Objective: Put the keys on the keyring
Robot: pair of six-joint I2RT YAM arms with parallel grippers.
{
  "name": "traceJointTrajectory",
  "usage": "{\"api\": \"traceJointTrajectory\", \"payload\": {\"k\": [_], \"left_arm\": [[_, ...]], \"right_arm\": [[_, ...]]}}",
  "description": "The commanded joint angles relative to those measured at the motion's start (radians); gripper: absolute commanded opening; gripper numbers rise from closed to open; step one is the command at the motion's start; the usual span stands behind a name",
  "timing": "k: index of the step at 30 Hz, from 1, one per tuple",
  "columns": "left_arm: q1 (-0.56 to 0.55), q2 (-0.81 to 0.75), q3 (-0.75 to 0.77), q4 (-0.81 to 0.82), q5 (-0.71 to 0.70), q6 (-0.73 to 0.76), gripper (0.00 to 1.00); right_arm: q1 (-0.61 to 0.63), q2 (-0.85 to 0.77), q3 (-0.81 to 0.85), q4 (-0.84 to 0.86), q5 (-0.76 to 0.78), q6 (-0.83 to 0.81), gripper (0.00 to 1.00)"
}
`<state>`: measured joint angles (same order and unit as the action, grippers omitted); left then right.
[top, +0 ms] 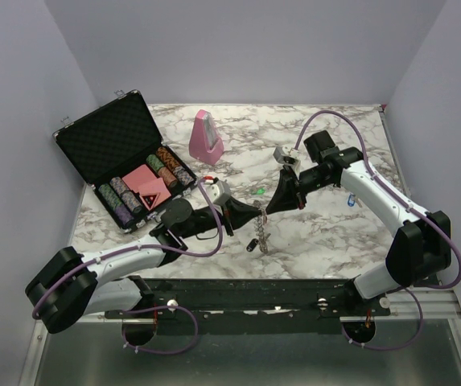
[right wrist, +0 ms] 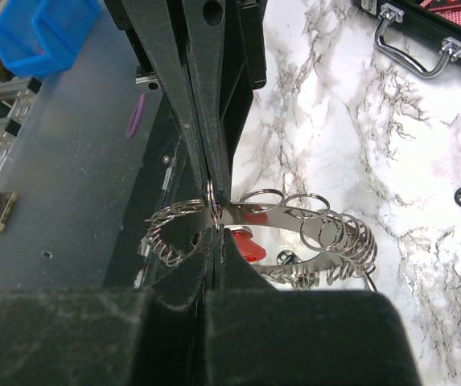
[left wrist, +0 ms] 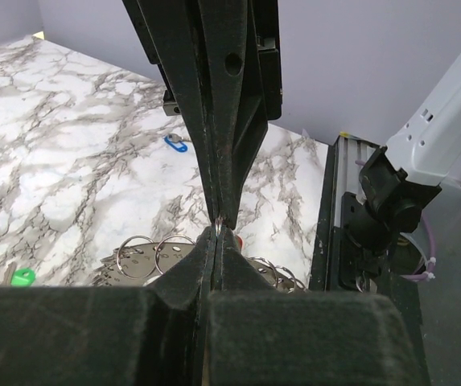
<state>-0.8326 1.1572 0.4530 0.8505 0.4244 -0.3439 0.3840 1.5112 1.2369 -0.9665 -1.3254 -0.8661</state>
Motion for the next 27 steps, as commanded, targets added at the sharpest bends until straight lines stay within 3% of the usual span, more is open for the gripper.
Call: {"api": "traceJointTrajectory", "payload": {"k": [1,22,27], "left_arm": [[0.001,-0.021,-0.01,0.128,-0.03,-0.014,0.0],[0.013,0.048,0.001,0.356,-0.073,-0.092,0.0],[0.013,0.096,-0.02,0.447,-0.053,-0.11,0.0]], "right_arm": [[-0.005,0.006,-0.014,0.008,-0.028,0.004,0.0],[0.003,0.009,-0.054,0.06,-0.084,0.05,0.01],[0.0,-0.006,-0.044,0.057,-0.078,0.052,0.18]]}}
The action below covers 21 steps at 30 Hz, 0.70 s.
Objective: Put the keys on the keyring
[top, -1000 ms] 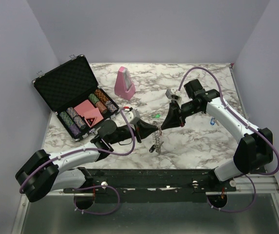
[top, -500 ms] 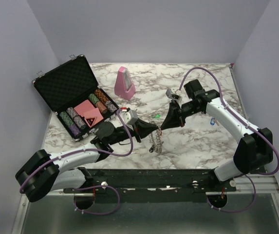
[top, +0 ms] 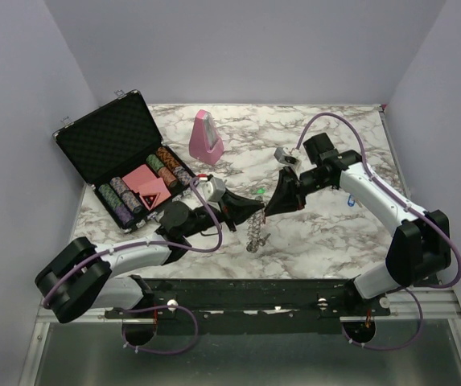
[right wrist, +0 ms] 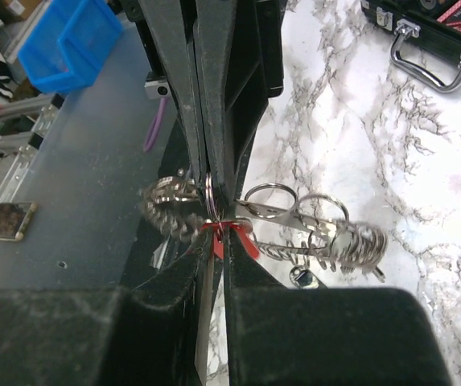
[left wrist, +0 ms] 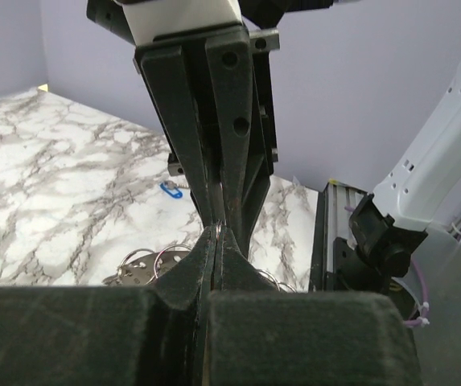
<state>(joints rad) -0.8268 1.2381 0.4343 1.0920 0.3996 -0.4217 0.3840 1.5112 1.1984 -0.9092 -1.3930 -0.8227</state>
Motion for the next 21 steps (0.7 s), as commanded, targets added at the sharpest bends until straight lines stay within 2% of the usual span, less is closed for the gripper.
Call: {"api": "traceJointTrajectory", "payload": {"k": [1,10,21], "left_arm": [[0.009,0.014,-0.008,0.204,-0.022,-0.026,0.0],[0.018,-0.032,-0.04,0.111,0.018,-0.009,0.0],[0.017,0.032,-0.003,0.143,0.048,-0.051,0.0]], "right_arm": [[-0.005,-0.012,-0.002,-0.008,-0.009,0.002,0.21],[-0.04,-0.039,0.003,-0.033,-0.035,-0.036,0.26],[-0.039,-0.043,-0.016,0.016,-0.057,-0.003,0.28]]}}
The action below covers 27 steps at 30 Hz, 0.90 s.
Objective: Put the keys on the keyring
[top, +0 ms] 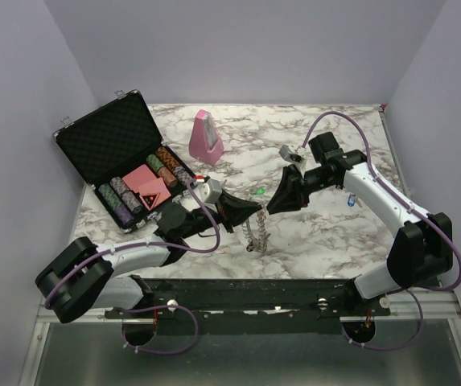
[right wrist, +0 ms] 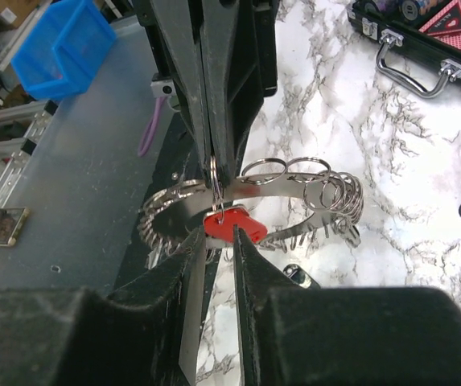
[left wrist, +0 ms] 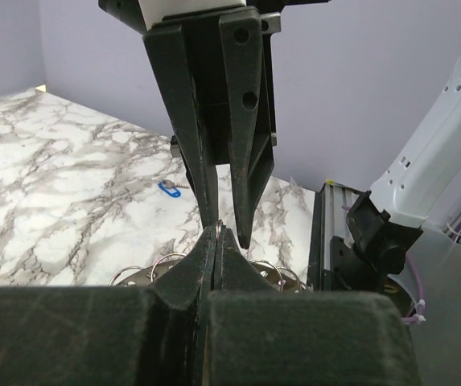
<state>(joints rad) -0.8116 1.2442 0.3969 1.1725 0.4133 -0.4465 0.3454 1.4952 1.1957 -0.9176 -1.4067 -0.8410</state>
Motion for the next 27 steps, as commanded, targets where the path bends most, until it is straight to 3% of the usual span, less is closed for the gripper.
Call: {"api": "traceJointTrajectory", "payload": {"k": [1,27], "left_arm": [[0.0,0.034,0.036,0.072,0.036,-0.029,0.0],[-0.027,0.087,0.057,0.099,0.022,-0.041,0.0]], "right_arm": [[-0.002,-0.029,-0.018,0.028,-0.044,0.022,0.29],[-0.002,-0.029,-0.033,0.092,-0.044,0.094,0.29]]}}
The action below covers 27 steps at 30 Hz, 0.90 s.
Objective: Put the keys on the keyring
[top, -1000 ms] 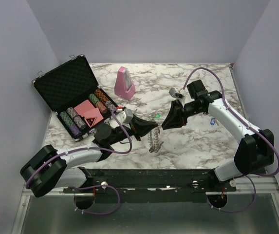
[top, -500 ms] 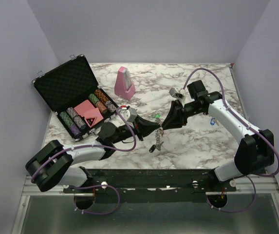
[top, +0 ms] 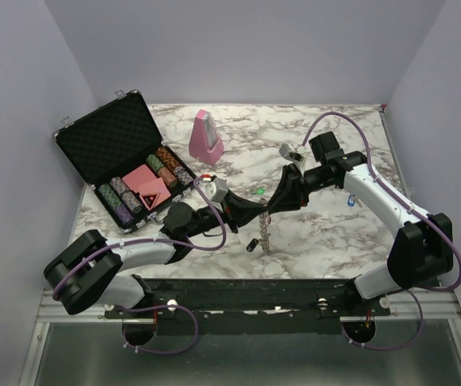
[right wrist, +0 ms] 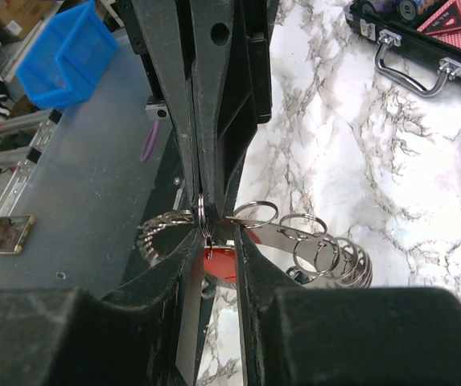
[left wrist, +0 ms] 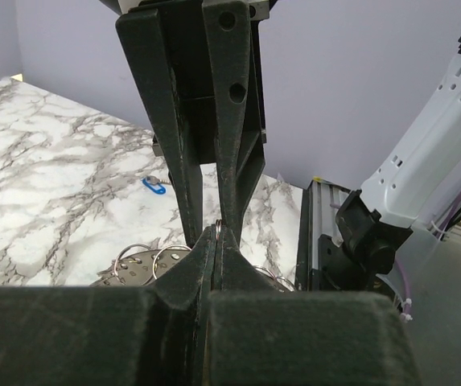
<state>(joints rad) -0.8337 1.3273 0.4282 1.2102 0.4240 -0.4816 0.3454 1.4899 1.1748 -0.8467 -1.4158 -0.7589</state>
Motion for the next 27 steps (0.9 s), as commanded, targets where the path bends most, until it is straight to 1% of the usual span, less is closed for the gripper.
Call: {"api": "traceJointTrajectory", "payload": {"k": [1,3,7,10,11,14,17,18,20,22,24,25,27], "left_arm": [[-0.005,0.004,0.026,0.058,0.012,-0.006,0.0],[-0.007,0.004,0.027,0.054,0.012,-0.003,0.0],[-0.007,0.003,0.026,0.054,0.009,-0.002,0.0],[-0.007,0.003,0.027,0.049,0.01,0.0,0.0],[-0.007,0.003,0.026,0.045,0.009,0.001,0.0],[-0.007,0.001,0.027,0.04,0.009,0.003,0.0],[-0.007,-0.01,0.024,0.022,0.006,0.005,0.0],[-0.005,-0.016,0.023,0.011,0.006,0.008,0.05],[-0.005,-0.033,0.02,-0.017,0.007,0.014,0.22],[-0.002,-0.062,0.014,-0.059,0.002,0.026,0.45],[0.004,-0.105,0.004,-0.124,0.001,0.049,0.58],[0.01,-0.137,0.001,-0.158,-0.002,0.064,0.63],[0.028,-0.21,0.004,-0.279,0.007,0.109,0.71]], "right_arm": [[-0.003,-0.023,-0.012,0.021,-0.035,0.013,0.29],[-0.002,-0.023,-0.012,0.021,-0.035,0.013,0.28],[-0.003,-0.023,-0.012,0.021,-0.034,0.015,0.22],[-0.002,-0.025,-0.01,0.021,-0.031,0.012,0.06],[-0.002,-0.025,-0.01,0.017,-0.028,0.009,0.03],[-0.002,-0.025,-0.006,0.002,-0.012,-0.016,0.0],[-0.002,-0.022,0.003,-0.029,0.009,-0.051,0.0],[-0.002,-0.022,0.005,-0.037,0.015,-0.062,0.0],[-0.002,-0.022,0.011,-0.057,0.031,-0.088,0.0],[-0.002,-0.02,0.017,-0.08,0.047,-0.114,0.0],[-0.002,-0.016,0.028,-0.107,0.066,-0.144,0.0],[-0.002,-0.014,0.035,-0.124,0.08,-0.167,0.0],[-0.002,-0.014,0.048,-0.159,0.11,-0.206,0.0]]}}
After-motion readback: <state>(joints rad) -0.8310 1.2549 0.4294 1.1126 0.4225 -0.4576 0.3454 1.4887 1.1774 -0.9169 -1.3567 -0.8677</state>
